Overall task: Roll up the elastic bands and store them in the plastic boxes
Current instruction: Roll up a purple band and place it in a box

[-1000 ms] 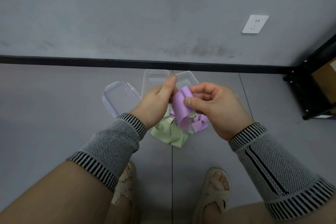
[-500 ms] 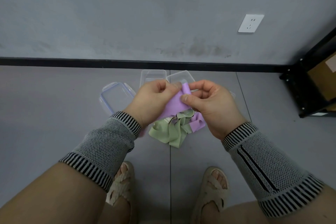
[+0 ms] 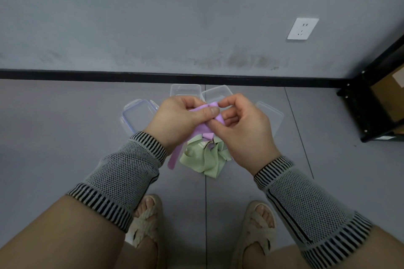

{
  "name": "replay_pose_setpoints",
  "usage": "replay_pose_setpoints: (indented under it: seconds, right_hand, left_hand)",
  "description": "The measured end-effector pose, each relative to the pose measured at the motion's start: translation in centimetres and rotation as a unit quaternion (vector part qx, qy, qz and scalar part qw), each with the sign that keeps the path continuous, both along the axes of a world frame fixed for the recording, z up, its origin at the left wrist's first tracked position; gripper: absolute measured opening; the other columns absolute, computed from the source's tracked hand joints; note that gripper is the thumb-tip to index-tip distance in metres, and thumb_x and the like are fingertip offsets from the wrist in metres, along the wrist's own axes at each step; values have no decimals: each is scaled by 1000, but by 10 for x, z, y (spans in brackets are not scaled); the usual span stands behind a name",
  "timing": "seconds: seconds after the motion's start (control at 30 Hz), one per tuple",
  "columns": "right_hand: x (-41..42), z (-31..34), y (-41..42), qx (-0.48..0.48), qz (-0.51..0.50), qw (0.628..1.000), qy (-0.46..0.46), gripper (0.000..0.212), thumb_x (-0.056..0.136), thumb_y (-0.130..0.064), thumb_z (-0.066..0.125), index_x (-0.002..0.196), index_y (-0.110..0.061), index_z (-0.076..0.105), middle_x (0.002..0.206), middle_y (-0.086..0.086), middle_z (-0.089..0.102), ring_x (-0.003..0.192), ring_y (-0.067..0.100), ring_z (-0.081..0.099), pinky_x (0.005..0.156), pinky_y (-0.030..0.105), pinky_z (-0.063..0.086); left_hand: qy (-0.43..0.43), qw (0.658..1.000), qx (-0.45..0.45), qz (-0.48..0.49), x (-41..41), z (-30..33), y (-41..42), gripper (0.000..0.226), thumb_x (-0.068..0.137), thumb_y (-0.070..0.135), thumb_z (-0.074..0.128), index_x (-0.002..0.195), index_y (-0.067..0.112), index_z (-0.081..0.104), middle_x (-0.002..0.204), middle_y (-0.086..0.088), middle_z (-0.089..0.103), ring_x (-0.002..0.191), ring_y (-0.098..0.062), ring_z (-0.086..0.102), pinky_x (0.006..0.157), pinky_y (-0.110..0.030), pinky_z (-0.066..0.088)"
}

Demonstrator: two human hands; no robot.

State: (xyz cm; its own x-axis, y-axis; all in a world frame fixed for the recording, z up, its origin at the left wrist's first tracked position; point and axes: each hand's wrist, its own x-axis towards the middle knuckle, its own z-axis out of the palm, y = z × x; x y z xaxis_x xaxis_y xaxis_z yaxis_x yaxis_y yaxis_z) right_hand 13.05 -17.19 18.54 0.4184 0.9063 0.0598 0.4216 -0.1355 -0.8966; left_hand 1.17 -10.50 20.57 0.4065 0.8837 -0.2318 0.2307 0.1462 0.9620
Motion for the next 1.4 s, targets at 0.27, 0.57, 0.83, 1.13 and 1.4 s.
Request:
replay_pose_setpoints:
  seconds: [0.27, 0.57, 0.83, 1.13, 1.4]
  right_hand:
    - [18, 3, -3, -2, 132, 991, 25, 55, 64, -20, 85, 104, -43, 55, 88, -9, 64, 81, 7, 59, 72, 28, 53]
    - [21, 8, -6, -22, 203, 979, -25, 74, 66, -19, 85, 131, -32, 50, 90, -11, 63, 85, 8, 59, 72, 17, 49]
    - [21, 14, -7, -20, 201, 979, -39, 52, 62, -16, 87, 107, -26, 63, 74, 0, 65, 69, 17, 62, 72, 34, 55]
    - [27, 14, -7, -31, 193, 981, 11, 53, 59, -13, 89, 102, -31, 62, 74, 0, 67, 65, 14, 62, 67, 24, 53]
    - [29, 15, -9, -52, 204, 978, 3, 53, 62, -7, 86, 102, -29, 60, 68, -7, 68, 59, 6, 62, 63, 18, 51]
  left_hand:
    - [54, 997, 1, -46, -13, 2, 11, 11, 83, 20, 69, 79, 10, 71, 57, 8, 64, 48, -1, 55, 47, -13, 41]
    - [45, 992, -24, -116, -19, 5, 12, 12, 86, 18, 64, 81, 10, 72, 73, -10, 69, 62, -15, 60, 57, -23, 48]
    - [76, 989, -16, -123, -18, 7, 9, 10, 82, 22, 69, 79, 13, 73, 68, -1, 67, 58, -7, 57, 54, -17, 46]
    - [79, 990, -14, -120, -22, 3, 15, 14, 86, 12, 64, 73, 14, 67, 61, 1, 64, 54, -7, 55, 53, -18, 45]
    - [120, 982, 45, -137, -18, 8, 10, 18, 89, 18, 62, 72, 17, 68, 55, 11, 62, 49, 1, 52, 51, -12, 41]
